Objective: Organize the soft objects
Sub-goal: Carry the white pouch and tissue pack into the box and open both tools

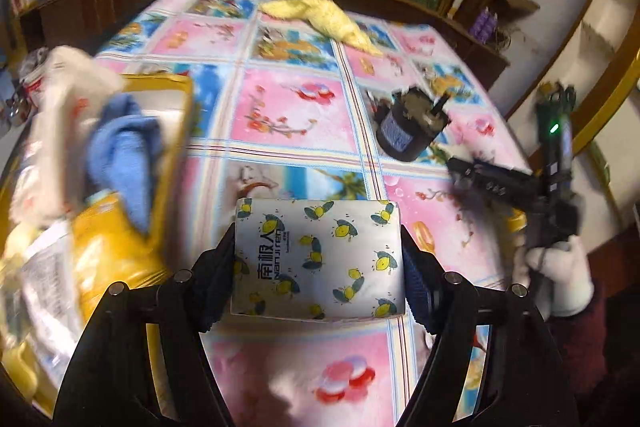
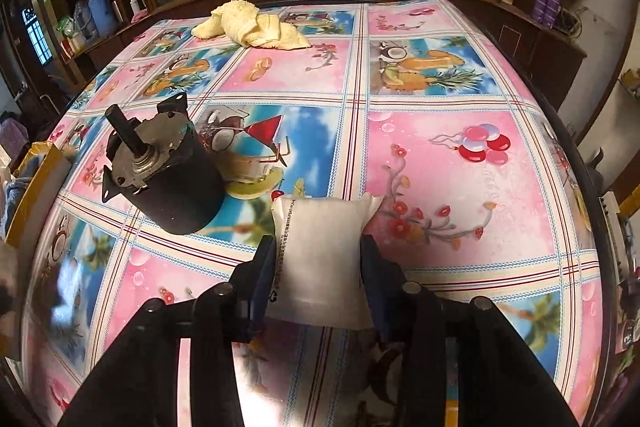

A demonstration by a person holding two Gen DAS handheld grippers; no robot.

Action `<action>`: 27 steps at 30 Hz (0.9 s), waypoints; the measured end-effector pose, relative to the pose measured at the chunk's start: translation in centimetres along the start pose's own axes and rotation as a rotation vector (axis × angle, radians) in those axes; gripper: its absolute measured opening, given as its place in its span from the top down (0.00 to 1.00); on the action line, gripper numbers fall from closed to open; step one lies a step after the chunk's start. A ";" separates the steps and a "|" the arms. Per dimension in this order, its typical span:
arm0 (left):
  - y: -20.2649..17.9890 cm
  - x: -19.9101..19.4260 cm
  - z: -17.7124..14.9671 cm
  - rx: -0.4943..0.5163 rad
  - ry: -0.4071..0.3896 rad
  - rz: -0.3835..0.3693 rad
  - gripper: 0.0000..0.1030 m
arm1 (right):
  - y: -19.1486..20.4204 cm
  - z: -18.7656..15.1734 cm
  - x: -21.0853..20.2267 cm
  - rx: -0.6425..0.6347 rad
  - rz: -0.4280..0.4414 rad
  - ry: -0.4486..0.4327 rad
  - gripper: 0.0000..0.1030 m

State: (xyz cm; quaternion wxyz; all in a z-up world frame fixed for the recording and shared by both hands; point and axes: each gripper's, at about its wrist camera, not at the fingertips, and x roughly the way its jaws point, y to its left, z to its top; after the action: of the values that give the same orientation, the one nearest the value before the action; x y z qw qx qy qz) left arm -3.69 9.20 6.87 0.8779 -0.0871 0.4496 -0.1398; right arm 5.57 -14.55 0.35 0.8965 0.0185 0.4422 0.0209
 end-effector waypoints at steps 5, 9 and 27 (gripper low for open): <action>4.7 -6.2 -1.2 -0.094 -0.098 0.032 0.29 | 0.5 -0.6 -1.7 0.037 0.031 -0.036 0.60; 9.1 -9.4 -2.1 -0.171 -0.154 0.079 0.29 | 1.4 -1.3 -6.2 0.058 0.063 -0.106 0.60; 20.0 -6.5 0.8 -0.322 -0.117 0.120 0.26 | 27.3 -3.3 -9.8 -0.309 0.566 0.066 0.60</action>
State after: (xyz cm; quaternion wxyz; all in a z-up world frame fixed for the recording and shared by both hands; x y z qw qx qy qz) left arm -3.26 30.24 6.72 0.8842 -0.2073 0.4186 -0.0082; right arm -3.58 12.21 7.53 0.8325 0.0039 0.4398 0.3368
